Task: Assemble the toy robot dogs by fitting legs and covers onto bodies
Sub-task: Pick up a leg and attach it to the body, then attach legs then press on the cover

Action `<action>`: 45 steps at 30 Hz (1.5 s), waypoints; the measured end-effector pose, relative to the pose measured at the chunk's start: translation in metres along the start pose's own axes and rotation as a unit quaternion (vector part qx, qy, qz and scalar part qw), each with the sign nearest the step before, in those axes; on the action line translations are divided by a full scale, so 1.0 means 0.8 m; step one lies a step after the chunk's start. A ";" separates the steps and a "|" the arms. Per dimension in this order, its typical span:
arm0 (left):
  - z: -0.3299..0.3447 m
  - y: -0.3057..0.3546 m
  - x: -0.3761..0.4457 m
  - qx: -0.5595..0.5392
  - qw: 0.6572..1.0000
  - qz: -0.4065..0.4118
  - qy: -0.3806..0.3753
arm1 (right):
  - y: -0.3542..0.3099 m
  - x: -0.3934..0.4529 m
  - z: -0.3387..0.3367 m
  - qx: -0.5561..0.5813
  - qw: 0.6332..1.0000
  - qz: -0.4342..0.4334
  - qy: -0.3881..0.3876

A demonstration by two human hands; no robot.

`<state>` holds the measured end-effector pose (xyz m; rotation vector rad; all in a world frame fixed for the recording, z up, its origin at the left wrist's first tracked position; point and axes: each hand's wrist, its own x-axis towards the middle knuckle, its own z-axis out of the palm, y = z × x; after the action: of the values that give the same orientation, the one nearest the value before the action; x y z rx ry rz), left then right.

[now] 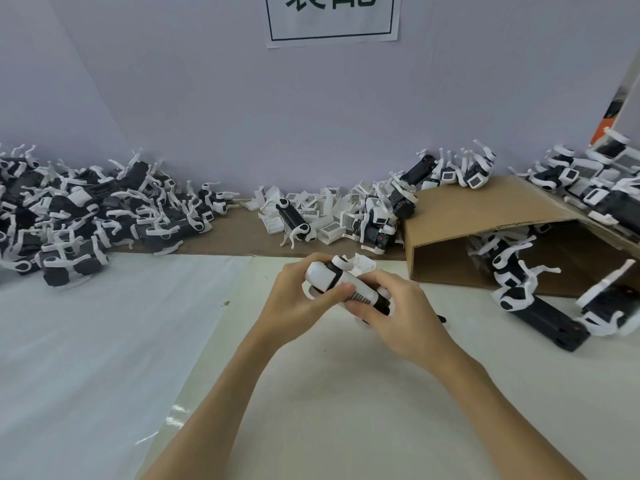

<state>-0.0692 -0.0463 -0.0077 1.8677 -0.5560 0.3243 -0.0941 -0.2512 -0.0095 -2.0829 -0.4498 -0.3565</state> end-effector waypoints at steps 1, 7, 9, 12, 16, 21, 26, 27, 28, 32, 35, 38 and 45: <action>0.002 0.000 0.000 0.000 1.000 -0.013 0.020 | -0.001 0.000 0.002 -0.026 0.999 -0.020 0.004; 0.010 0.000 -0.002 -0.024 0.991 -0.089 0.092 | 0.003 -0.003 0.016 -0.100 0.993 -0.064 0.017; 0.008 -0.004 -0.003 0.092 0.988 -0.048 0.114 | 0.007 -0.004 0.014 -0.059 0.997 -0.043 0.000; 0.011 -0.009 -0.003 0.158 0.972 -0.003 0.172 | 0.010 -0.008 0.016 -0.020 0.998 -0.039 -0.041; 0.010 -0.013 0.002 0.100 0.961 -0.118 0.231 | 0.009 -0.009 0.028 -0.151 0.985 -0.061 -0.065; 0.005 -0.012 0.004 -0.008 0.955 -0.177 0.237 | 0.010 0.009 0.022 -0.154 0.987 -0.017 -0.048; -0.009 -0.010 0.012 -0.131 0.935 -0.189 0.270 | 0.002 0.083 -0.079 0.305 0.941 0.119 0.083; -0.010 -0.011 0.012 -0.120 0.939 -0.193 0.257 | 0.001 0.094 -0.109 0.439 0.886 0.108 0.100; -0.009 -0.014 0.011 -0.107 0.945 -0.197 0.240 | 0.002 0.103 -0.134 0.567 0.812 0.097 0.096; 0.003 -0.028 0.005 -0.019 0.963 -0.207 0.172 | 0.015 0.096 -0.141 0.625 0.762 0.168 -0.032; 0.013 -0.040 0.004 0.119 0.967 -0.185 0.131 | 0.028 0.059 -0.075 0.546 0.796 0.235 -0.113; 0.021 -0.048 0.000 0.171 0.966 -0.161 0.111 | 0.032 0.035 -0.023 0.524 0.797 0.285 -0.097; 0.018 -0.068 0.027 0.297 0.932 -0.184 0.101 | 0.041 0.030 0.006 0.534 0.782 0.313 -0.075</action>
<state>-0.0230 -0.0488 -0.0463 2.4308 0.0589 0.4615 -0.0574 -0.2587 -0.0267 -1.0124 0.0198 0.4116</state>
